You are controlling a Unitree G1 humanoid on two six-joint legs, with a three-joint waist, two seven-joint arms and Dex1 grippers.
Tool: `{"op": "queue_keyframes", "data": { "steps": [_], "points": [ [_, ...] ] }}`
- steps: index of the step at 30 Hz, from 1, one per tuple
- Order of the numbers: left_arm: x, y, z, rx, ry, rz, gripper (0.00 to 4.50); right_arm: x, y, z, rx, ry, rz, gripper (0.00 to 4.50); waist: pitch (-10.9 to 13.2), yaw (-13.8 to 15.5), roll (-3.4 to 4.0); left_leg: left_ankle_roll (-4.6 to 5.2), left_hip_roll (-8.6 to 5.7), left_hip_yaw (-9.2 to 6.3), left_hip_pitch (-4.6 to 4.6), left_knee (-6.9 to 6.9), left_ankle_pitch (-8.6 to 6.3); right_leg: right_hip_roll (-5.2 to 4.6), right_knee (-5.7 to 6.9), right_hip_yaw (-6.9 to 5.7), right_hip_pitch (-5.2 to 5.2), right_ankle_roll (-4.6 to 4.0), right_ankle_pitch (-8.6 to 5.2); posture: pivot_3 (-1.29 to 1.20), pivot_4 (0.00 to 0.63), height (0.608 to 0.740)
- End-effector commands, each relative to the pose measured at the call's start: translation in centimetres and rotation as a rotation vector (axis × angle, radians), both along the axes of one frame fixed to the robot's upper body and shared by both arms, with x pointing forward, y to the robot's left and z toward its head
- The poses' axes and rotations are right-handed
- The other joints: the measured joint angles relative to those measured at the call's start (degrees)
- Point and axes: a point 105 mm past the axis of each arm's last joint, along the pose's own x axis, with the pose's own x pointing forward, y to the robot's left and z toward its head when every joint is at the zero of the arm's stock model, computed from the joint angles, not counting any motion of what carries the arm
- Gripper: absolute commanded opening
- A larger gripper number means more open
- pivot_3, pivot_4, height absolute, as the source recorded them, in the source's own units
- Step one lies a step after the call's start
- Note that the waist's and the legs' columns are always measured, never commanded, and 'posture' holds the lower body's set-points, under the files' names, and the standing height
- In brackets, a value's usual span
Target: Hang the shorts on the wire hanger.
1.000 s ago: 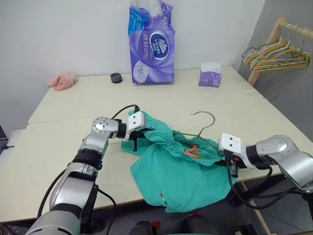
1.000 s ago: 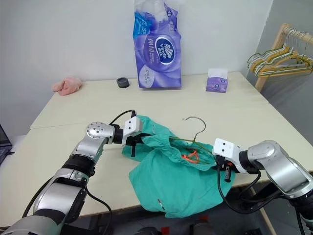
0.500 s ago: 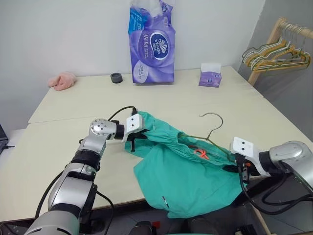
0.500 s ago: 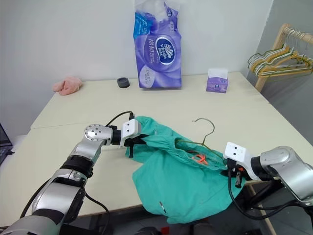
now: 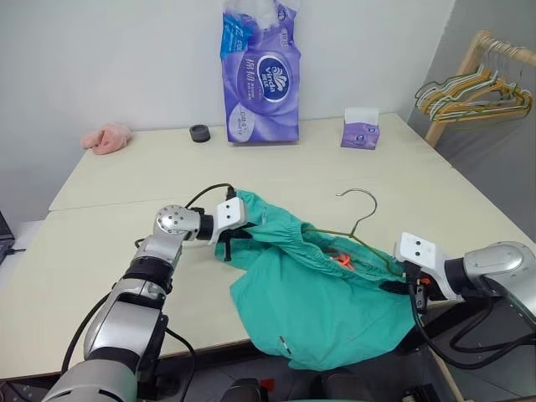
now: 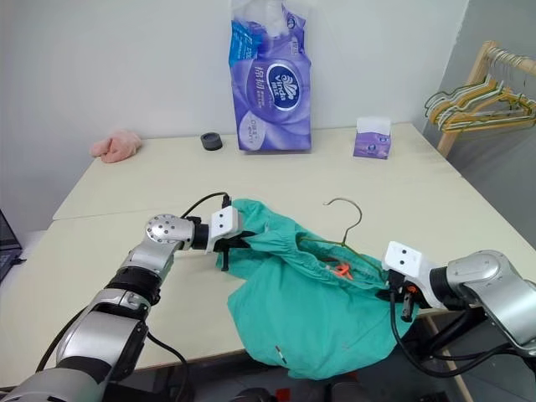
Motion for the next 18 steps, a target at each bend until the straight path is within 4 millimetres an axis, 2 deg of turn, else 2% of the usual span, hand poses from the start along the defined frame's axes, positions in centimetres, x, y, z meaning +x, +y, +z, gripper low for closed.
{"op": "queue_keyframes", "data": {
  "steps": [1,3,7,12,15,18],
  "points": [
    [0.2,-0.6,1.2,-0.044,-0.014,-0.005,0.20,0.4,0.4,1.6,0.016,-0.063,0.017,0.00,0.0,0.0,0.00,0.00,0.00,0.00,0.00,0.00,0.00,0.00,0.00,0.00,0.00,0.00,0.00,-0.17,0.024,0.740],
    [0.1,-0.8,1.5,-0.062,-0.011,-0.013,0.59,0.4,0.4,1.7,0.017,-0.067,0.020,0.00,0.0,0.0,0.00,0.00,0.00,0.00,0.00,0.00,0.00,0.00,0.00,0.00,0.00,0.00,0.00,-0.16,0.025,0.740],
    [0.1,-0.9,1.9,-0.082,-0.020,-0.001,1.84,0.4,0.5,1.7,0.018,-0.069,0.025,0.00,0.0,0.0,0.00,0.00,0.00,0.00,0.00,0.00,0.00,0.00,0.00,0.00,0.00,0.00,0.00,-0.16,0.025,0.740],
    [0.9,0.8,2.0,-0.037,-0.105,0.081,3.31,0.4,0.4,1.8,0.030,-0.068,0.002,0.00,0.0,0.0,-0.01,0.00,0.01,0.00,0.00,0.00,0.00,0.00,0.00,0.01,0.00,0.00,0.00,-0.16,0.032,0.740],
    [2.2,1.9,3.7,-0.073,-0.167,0.176,3.31,0.6,-0.1,2.0,0.080,-0.057,-0.102,0.00,0.0,0.1,-0.03,0.00,0.02,-0.01,0.00,0.00,0.00,0.00,0.00,0.00,-0.01,0.00,0.00,-0.16,0.036,0.740],
    [2.7,1.1,5.9,-0.187,-0.180,0.209,3.31,0.3,-1.2,1.6,0.126,-0.045,-0.242,0.00,0.1,0.5,-0.10,0.00,0.02,-0.04,-0.02,0.00,0.00,-0.01,0.00,-0.01,0.00,0.01,0.00,-0.17,0.046,0.740]
  ]
}}
